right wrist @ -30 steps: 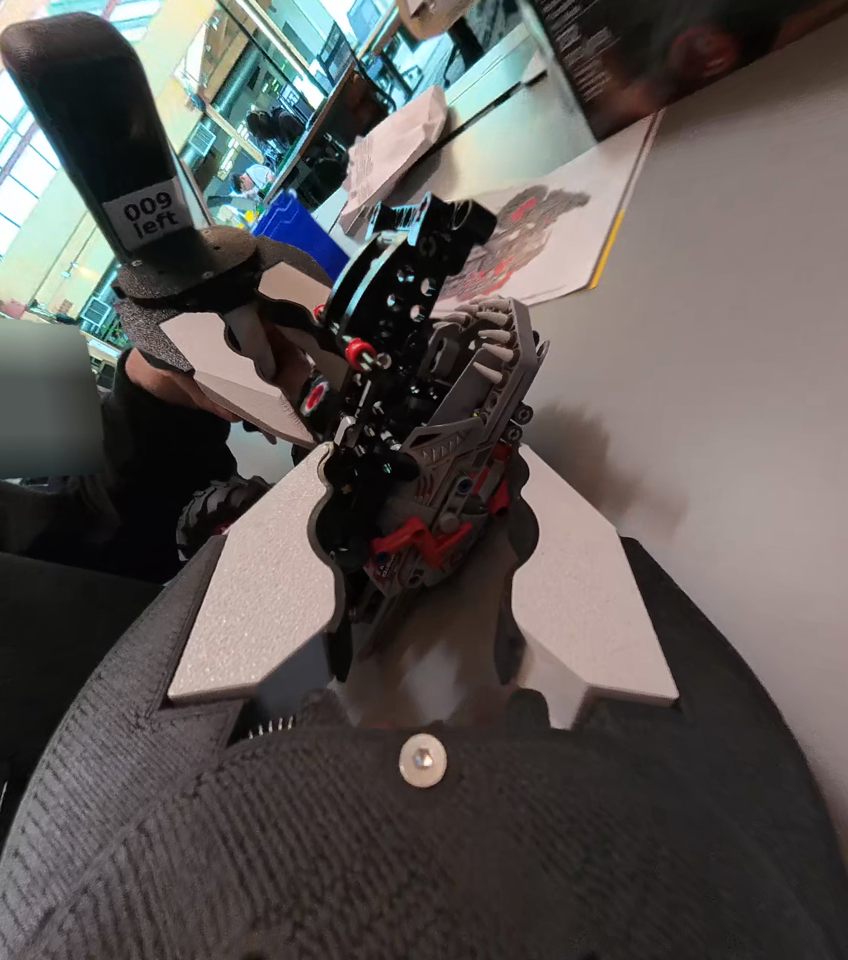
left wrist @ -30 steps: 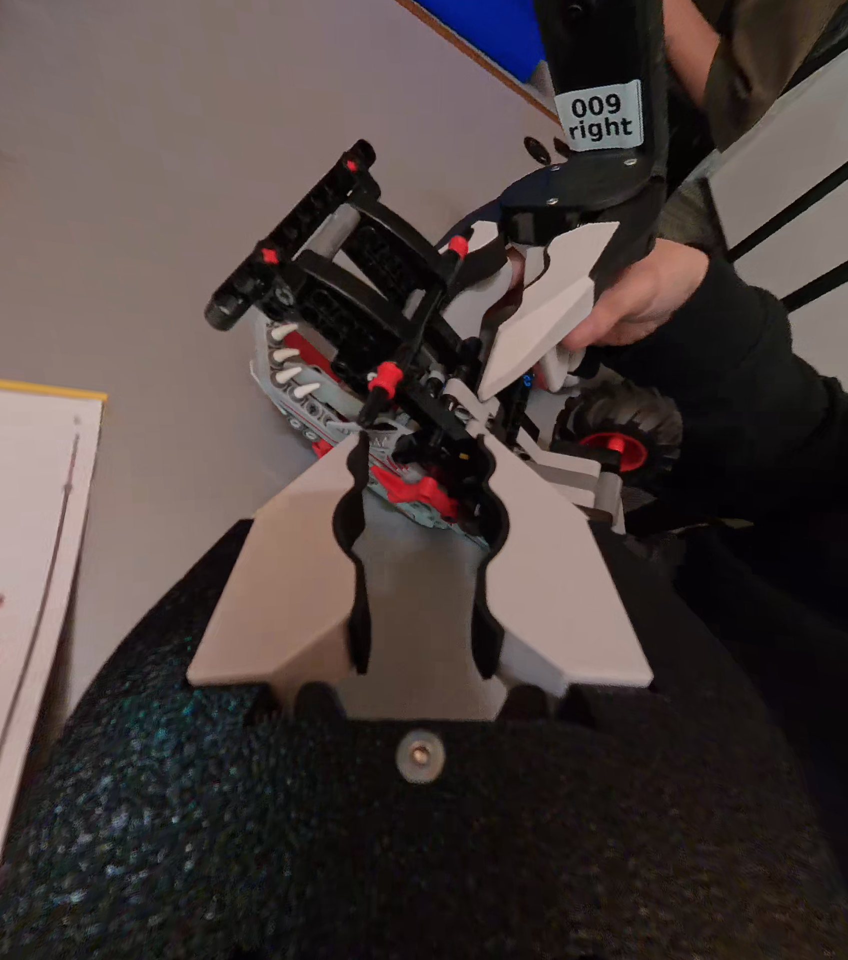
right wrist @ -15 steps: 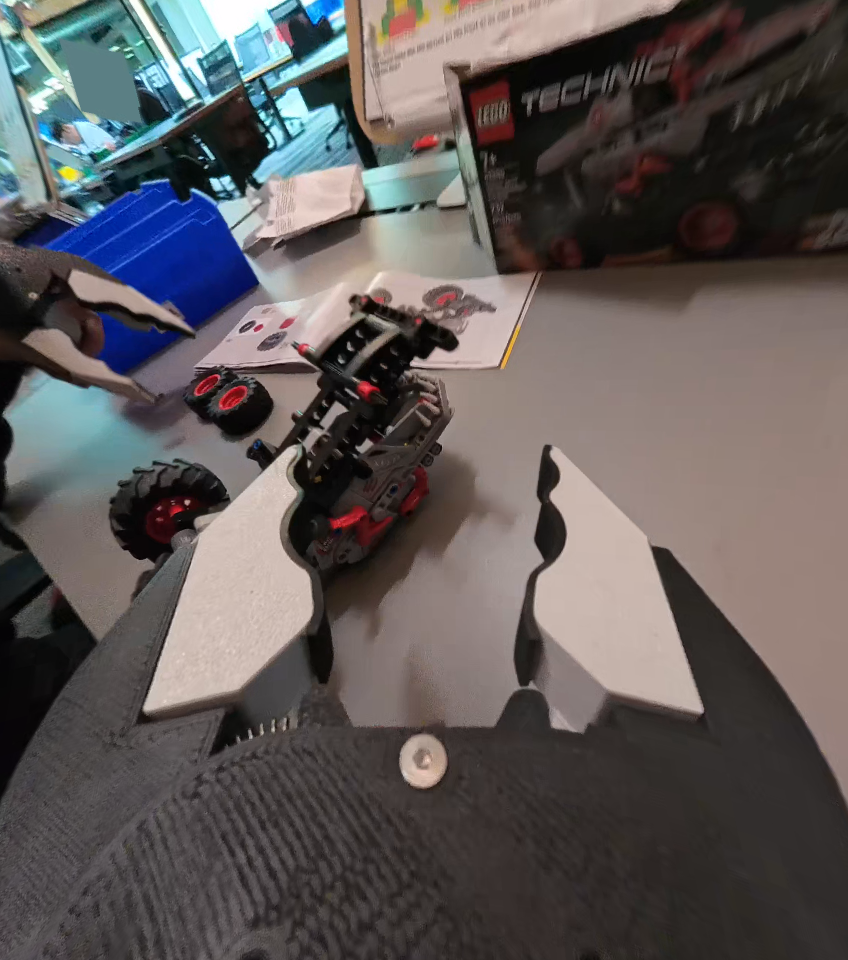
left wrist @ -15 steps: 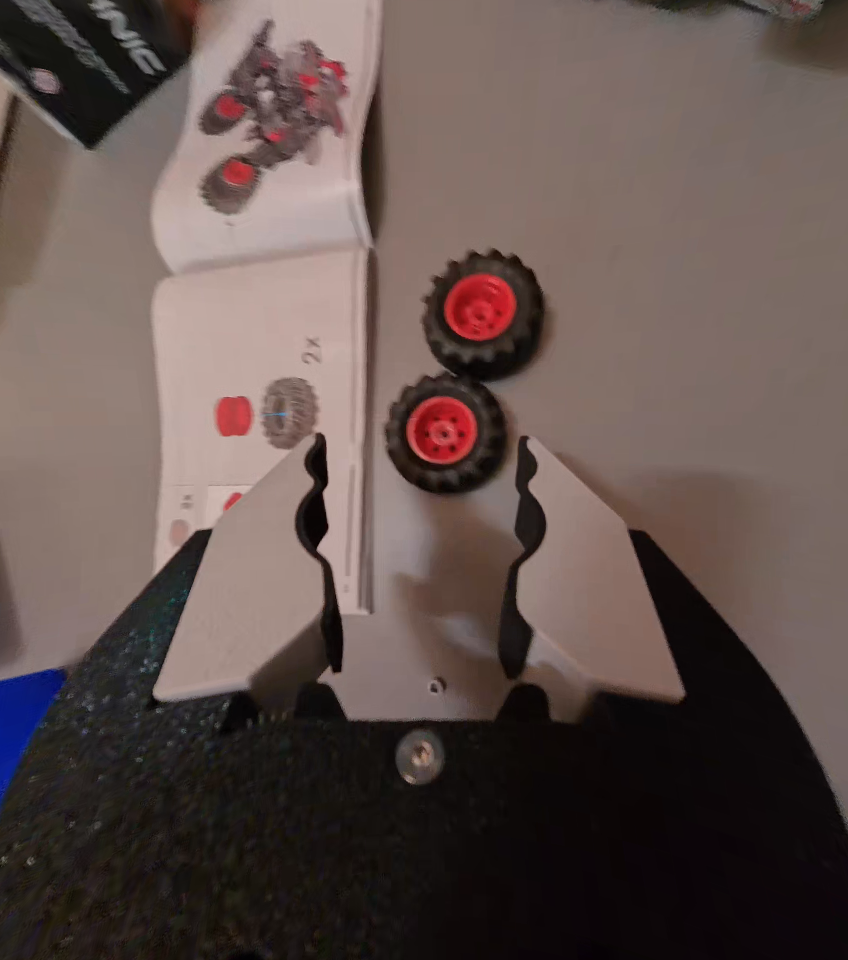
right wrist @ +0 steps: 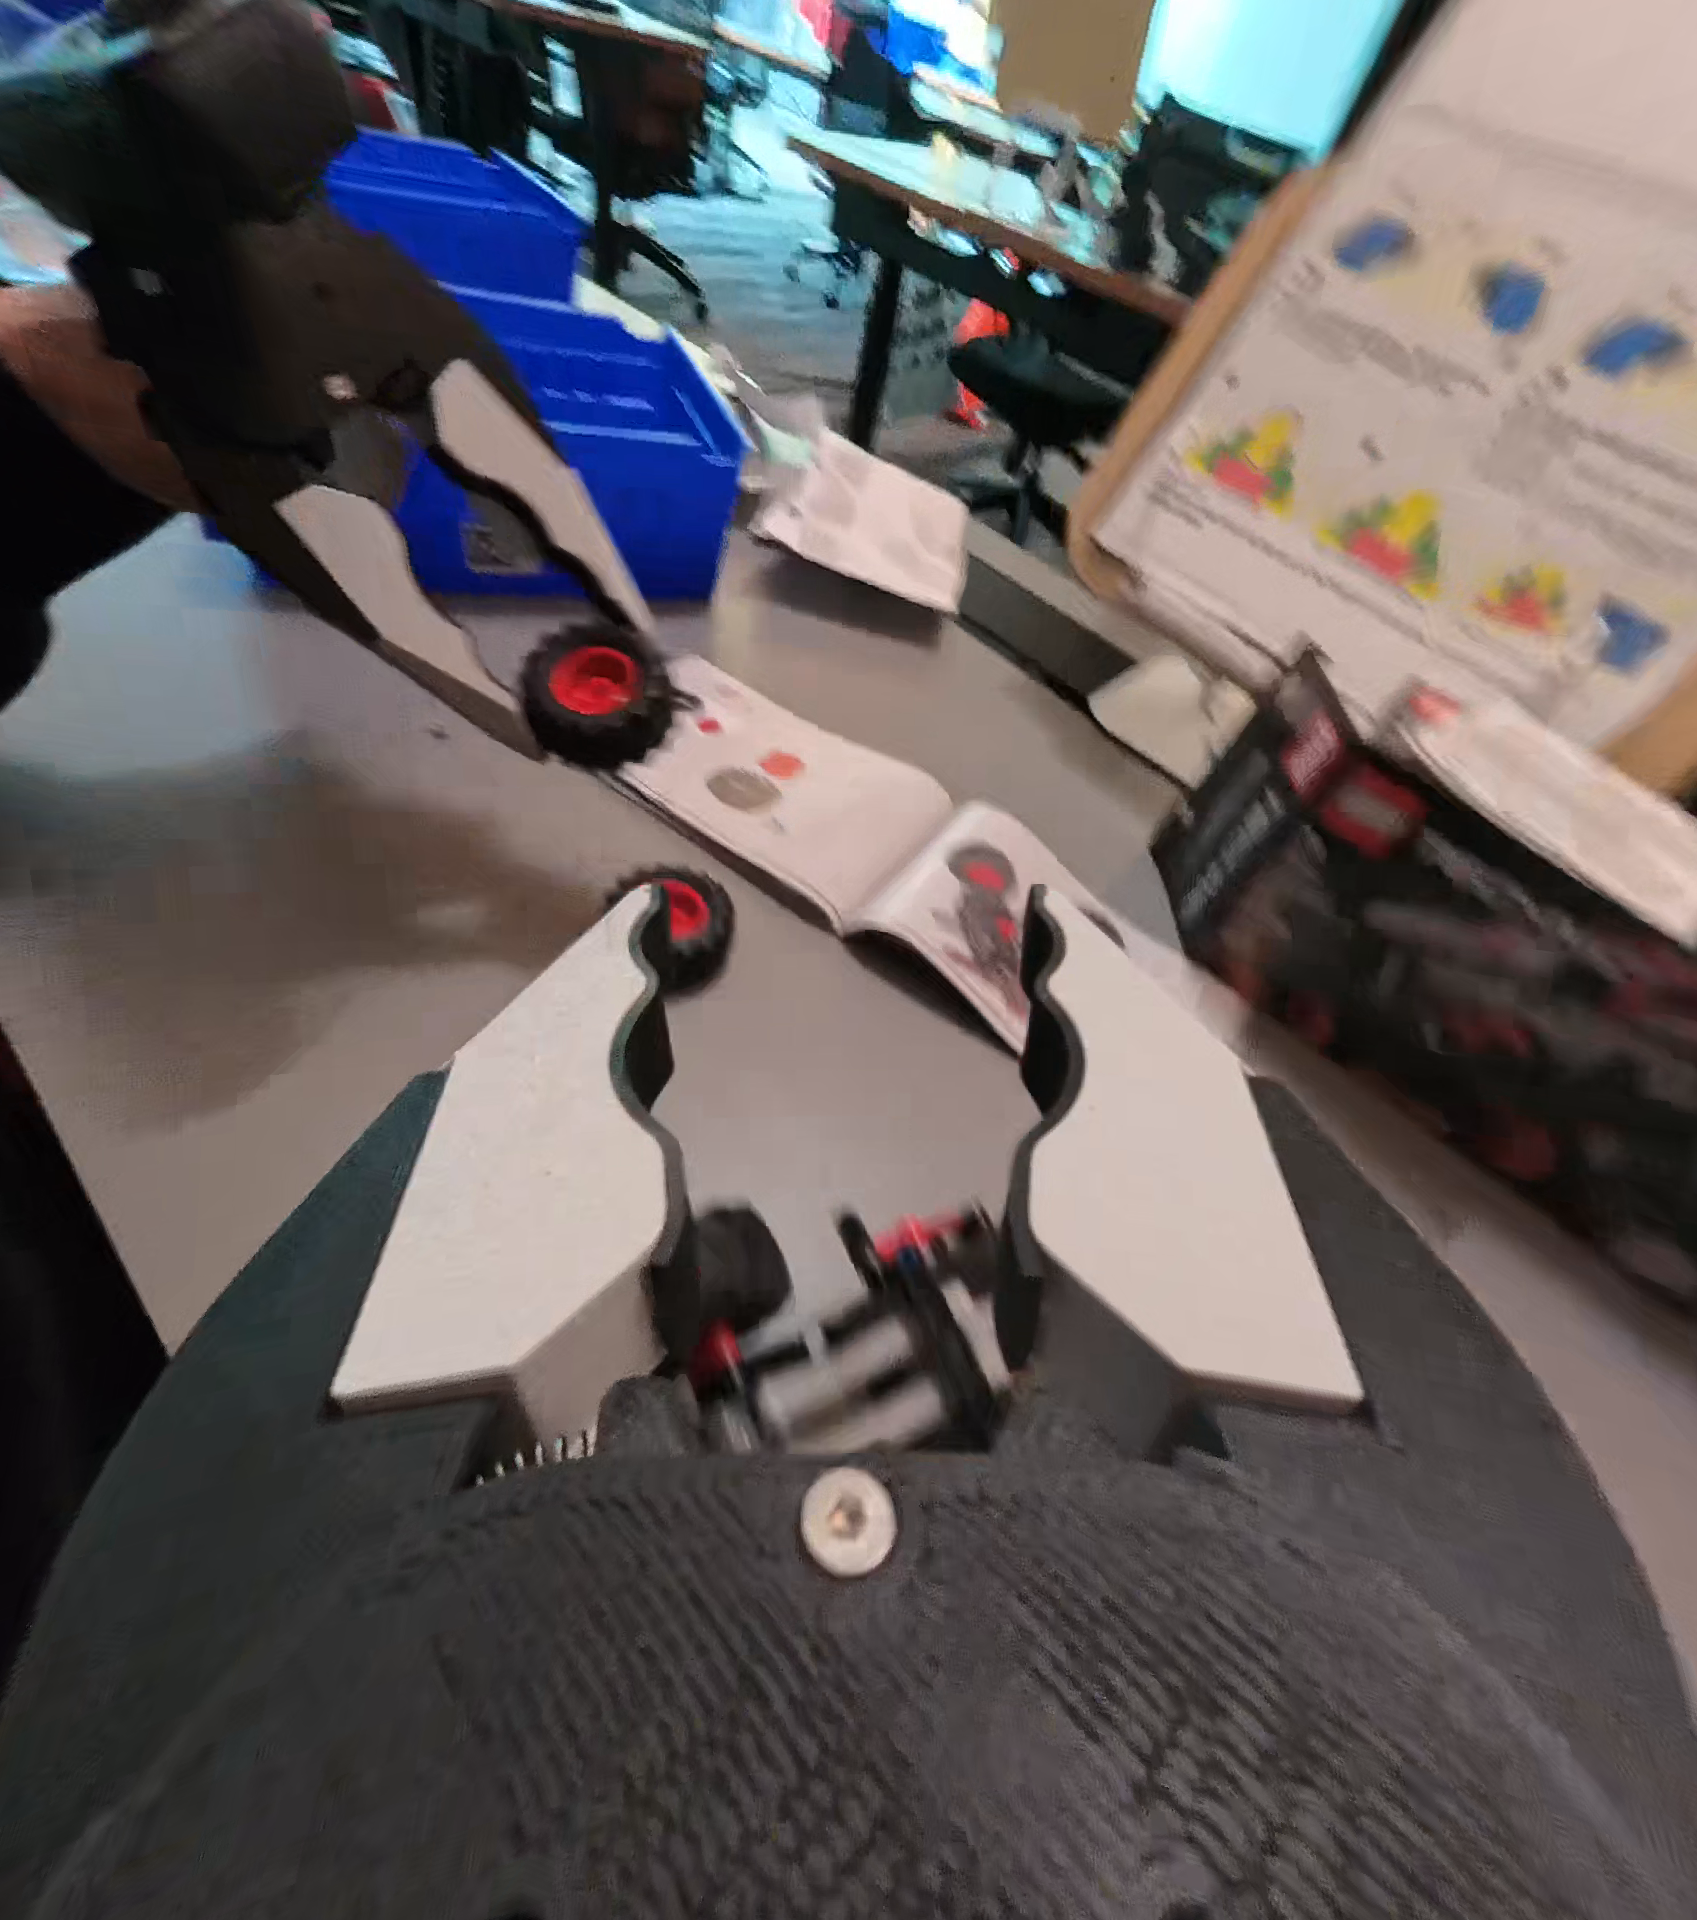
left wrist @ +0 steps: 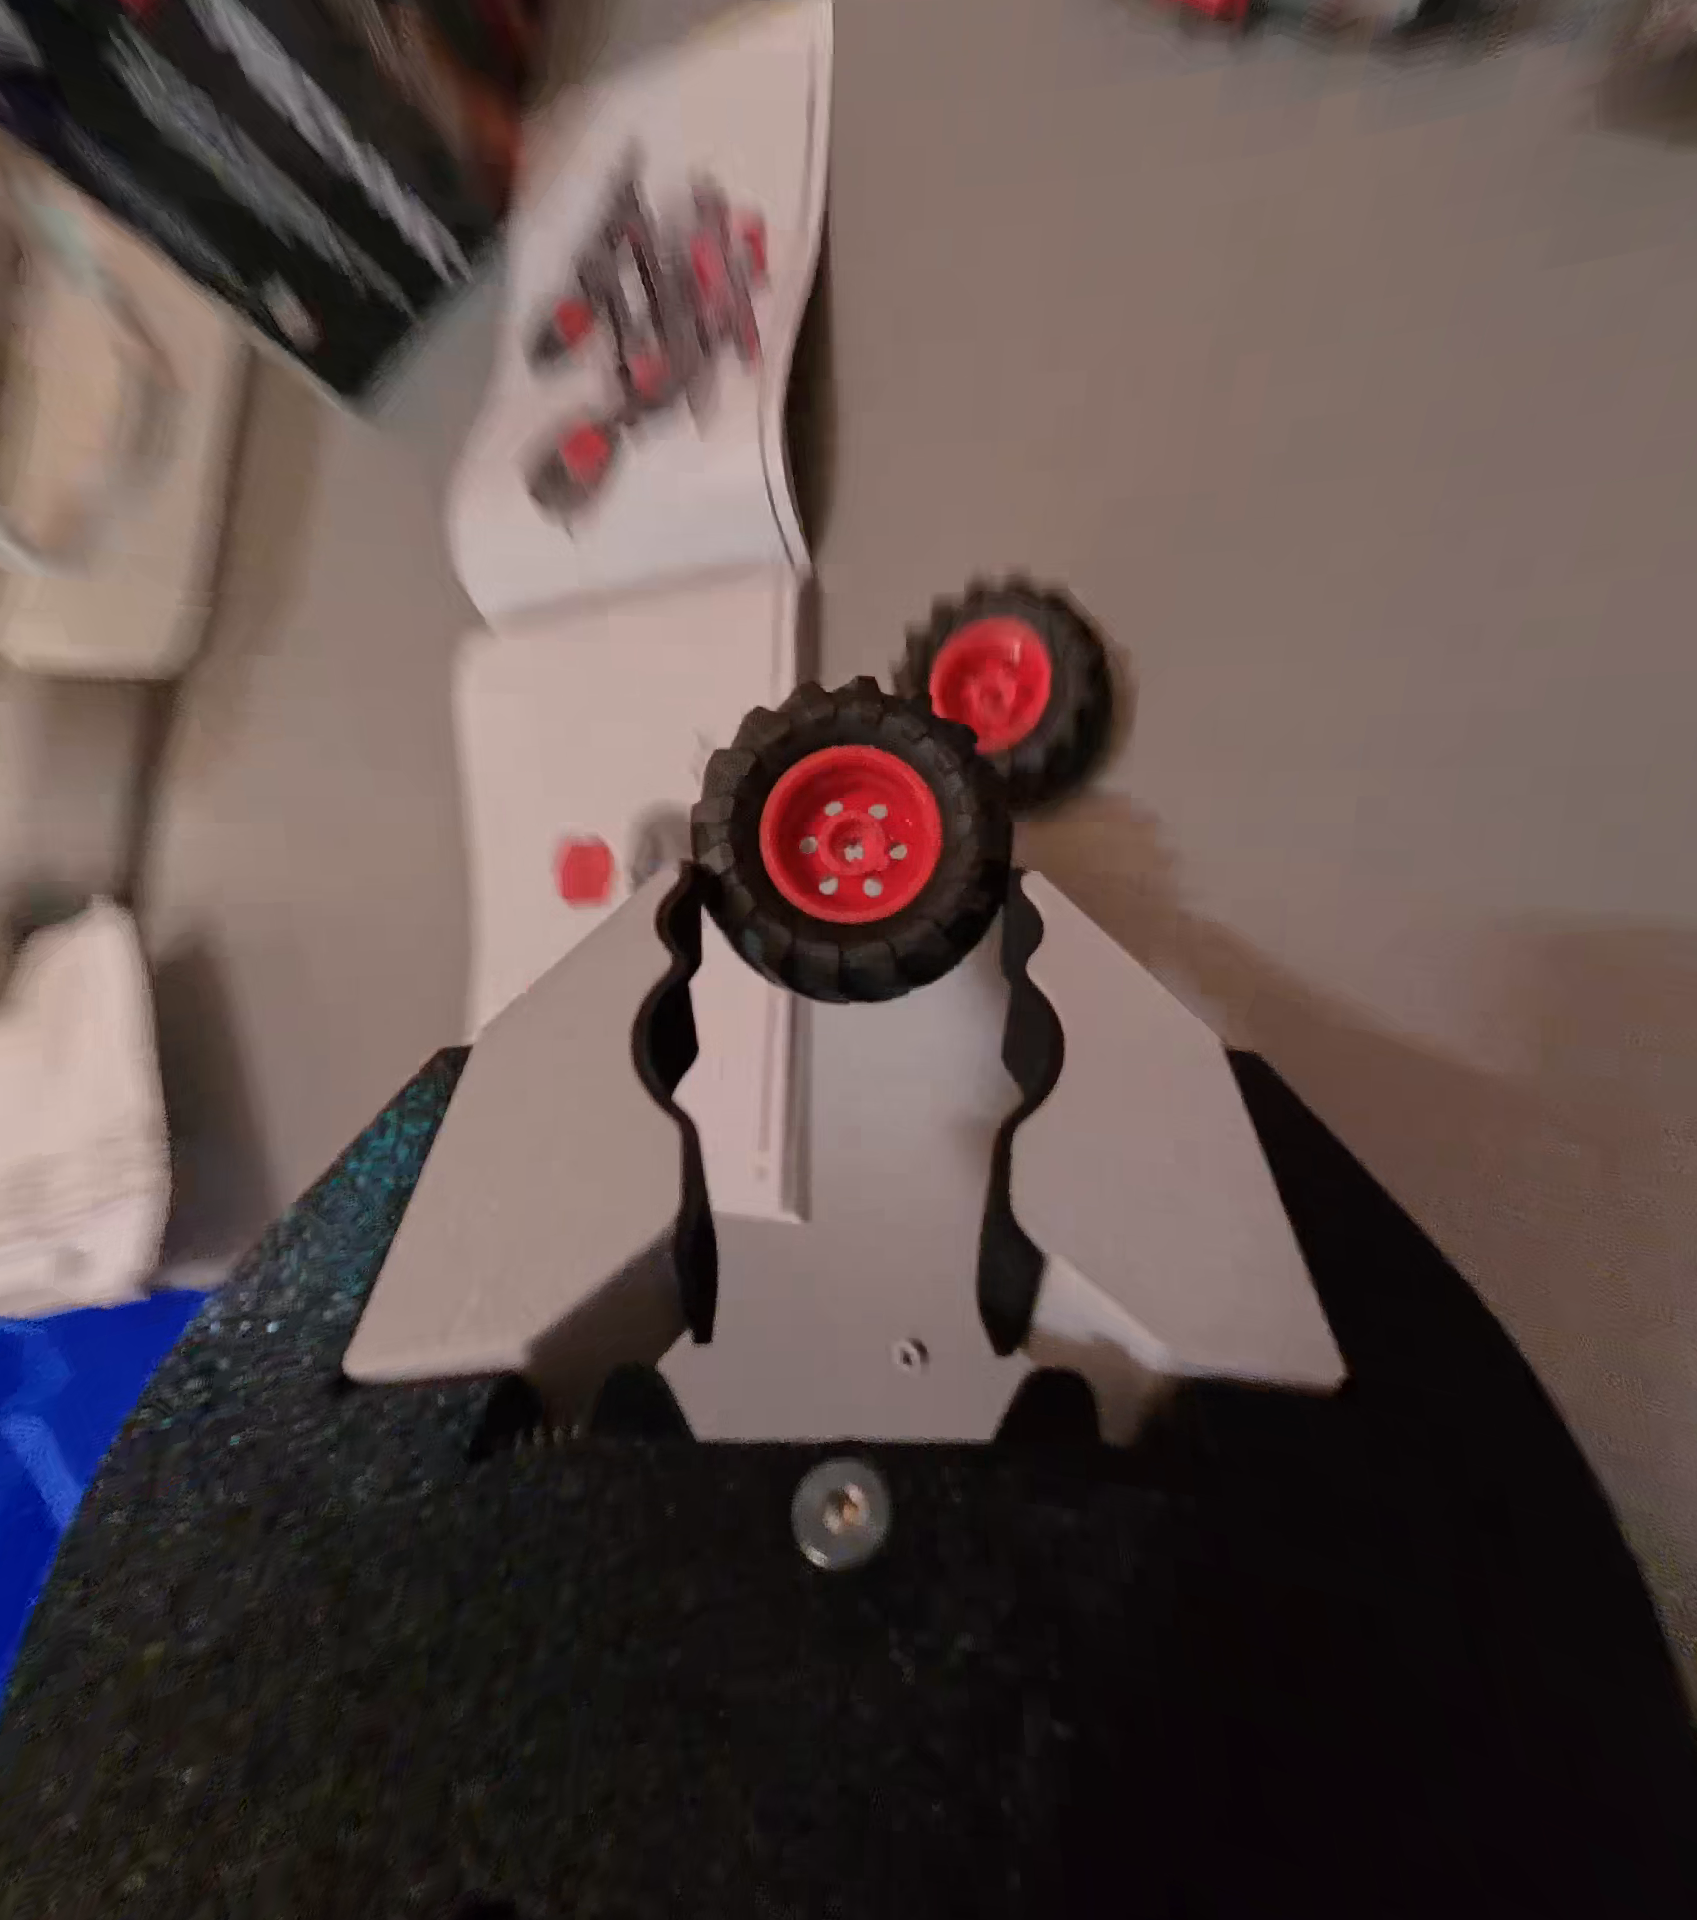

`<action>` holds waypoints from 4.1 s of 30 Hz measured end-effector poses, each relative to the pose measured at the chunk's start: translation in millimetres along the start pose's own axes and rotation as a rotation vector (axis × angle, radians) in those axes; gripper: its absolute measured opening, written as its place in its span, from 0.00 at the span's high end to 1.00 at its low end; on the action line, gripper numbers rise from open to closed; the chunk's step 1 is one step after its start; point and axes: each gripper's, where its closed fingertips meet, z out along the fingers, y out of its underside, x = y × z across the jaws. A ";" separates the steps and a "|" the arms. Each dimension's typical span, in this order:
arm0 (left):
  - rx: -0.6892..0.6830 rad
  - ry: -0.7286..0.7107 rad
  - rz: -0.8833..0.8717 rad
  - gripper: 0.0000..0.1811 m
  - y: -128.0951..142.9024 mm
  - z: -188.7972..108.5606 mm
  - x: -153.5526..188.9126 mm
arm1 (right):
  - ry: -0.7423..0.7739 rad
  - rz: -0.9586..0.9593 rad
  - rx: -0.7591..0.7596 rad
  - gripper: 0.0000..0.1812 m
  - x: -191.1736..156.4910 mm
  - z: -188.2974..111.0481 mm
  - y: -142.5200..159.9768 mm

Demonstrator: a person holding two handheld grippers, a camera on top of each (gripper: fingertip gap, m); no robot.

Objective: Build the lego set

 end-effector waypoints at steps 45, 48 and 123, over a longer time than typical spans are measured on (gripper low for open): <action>0.667 -0.240 0.613 0.65 -217.3 0.4 27.5 | -0.696 0.549 0.177 0.69 -4.7 15.9 -30.4; 0.627 -0.275 0.651 0.65 -218.7 8.4 25.2 | -0.654 0.478 0.132 0.70 -2.8 20.9 -24.6; 0.460 -0.152 0.239 0.69 -210.6 107.3 -13.6 | -0.247 0.563 -0.222 0.85 89.8 53.7 46.8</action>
